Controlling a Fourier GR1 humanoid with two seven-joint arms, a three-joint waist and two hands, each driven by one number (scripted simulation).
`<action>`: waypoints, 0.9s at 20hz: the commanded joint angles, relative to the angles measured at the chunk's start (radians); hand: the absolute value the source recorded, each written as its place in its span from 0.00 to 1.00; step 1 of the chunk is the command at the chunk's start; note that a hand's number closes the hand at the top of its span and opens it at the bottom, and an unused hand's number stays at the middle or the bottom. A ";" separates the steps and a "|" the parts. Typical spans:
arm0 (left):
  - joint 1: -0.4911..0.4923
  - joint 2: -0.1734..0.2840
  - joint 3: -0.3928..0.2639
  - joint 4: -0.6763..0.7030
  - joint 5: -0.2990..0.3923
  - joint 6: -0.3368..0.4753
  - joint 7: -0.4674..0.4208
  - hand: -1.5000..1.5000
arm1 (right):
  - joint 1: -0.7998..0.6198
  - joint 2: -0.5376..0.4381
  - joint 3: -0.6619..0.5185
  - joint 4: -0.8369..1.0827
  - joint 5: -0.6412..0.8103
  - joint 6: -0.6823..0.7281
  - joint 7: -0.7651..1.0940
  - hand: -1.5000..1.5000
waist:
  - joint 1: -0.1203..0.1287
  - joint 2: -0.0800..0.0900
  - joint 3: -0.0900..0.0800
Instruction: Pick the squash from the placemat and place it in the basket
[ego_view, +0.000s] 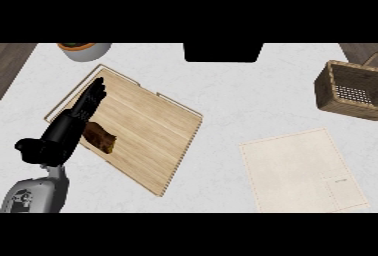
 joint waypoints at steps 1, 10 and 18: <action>-0.023 0.019 0.019 0.049 0.010 -0.022 -0.043 0.50 | 0.002 -0.074 -0.053 0.214 -0.009 -0.006 -0.157 1.00 | -0.006 0.001 0.000; 0.045 -0.008 -0.011 -0.035 -0.017 0.003 -0.001 0.50 | 0.037 -0.088 -0.036 0.492 0.017 -0.098 -0.431 1.00 | -0.001 -0.001 0.001; -0.046 0.013 0.029 0.015 0.027 -0.025 0.021 0.50 | -0.036 -0.140 -0.023 0.779 0.076 -0.235 -0.694 1.00 | 0.002 0.002 0.001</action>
